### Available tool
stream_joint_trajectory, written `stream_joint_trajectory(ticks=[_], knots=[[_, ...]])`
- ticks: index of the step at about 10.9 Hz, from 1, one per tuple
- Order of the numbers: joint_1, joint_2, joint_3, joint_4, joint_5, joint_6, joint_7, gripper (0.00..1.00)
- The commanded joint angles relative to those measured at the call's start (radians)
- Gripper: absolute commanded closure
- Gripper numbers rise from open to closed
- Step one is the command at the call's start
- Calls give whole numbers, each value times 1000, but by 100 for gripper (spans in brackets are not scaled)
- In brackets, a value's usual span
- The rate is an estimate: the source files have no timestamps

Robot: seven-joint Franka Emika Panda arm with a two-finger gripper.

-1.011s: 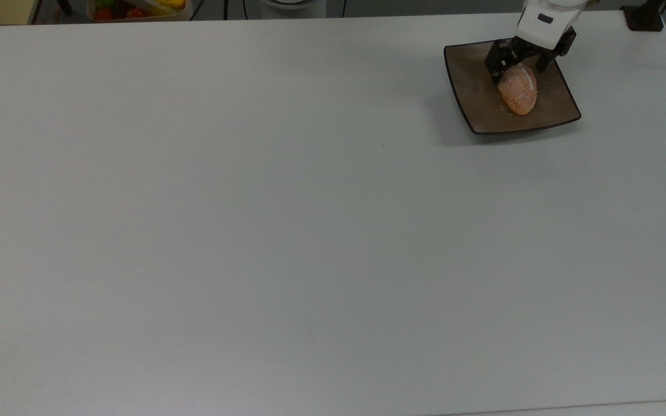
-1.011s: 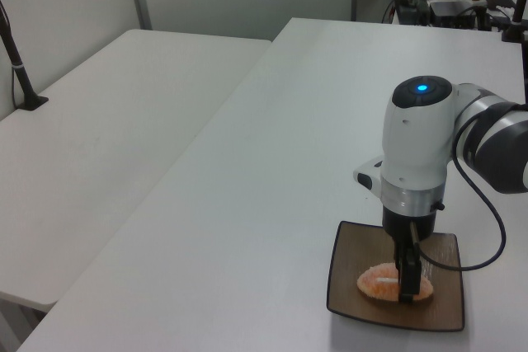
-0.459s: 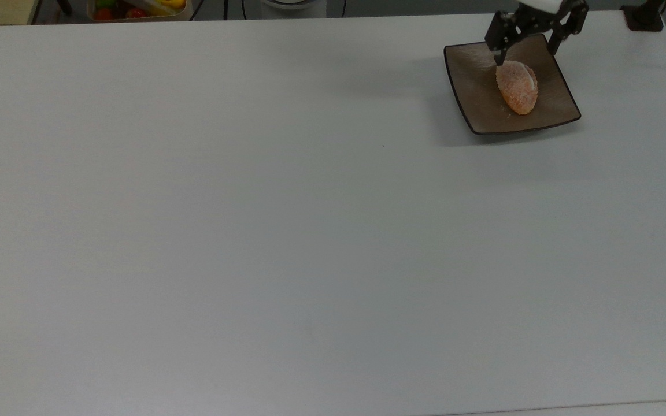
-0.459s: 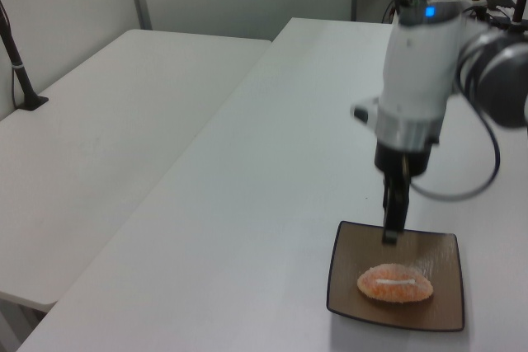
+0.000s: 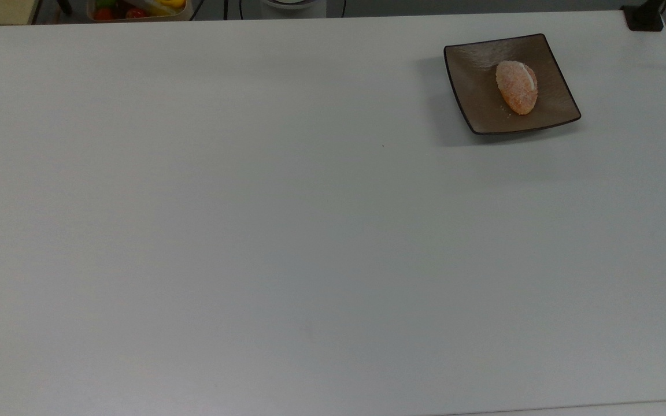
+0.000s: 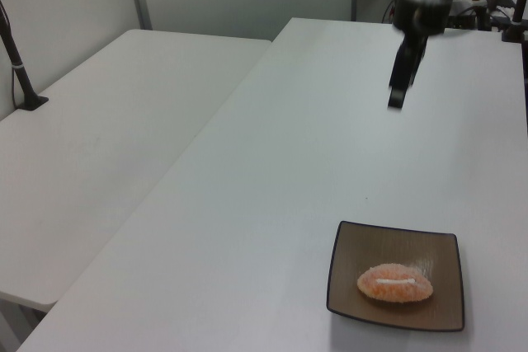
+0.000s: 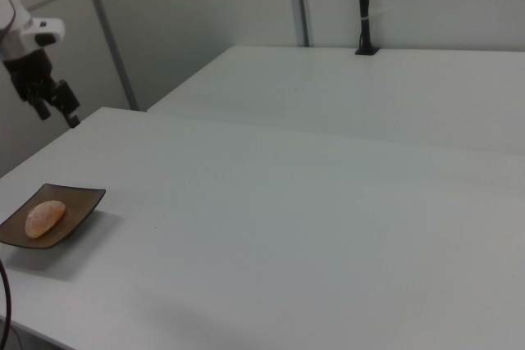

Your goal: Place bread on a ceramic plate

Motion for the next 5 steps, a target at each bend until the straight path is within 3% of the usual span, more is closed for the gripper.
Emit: stream_joint_trajectory(ticks=[1,5], knots=[[-144,-63,5,14,47,-107,16,0],[-328,-75,5,22,49,-155,-12,0]])
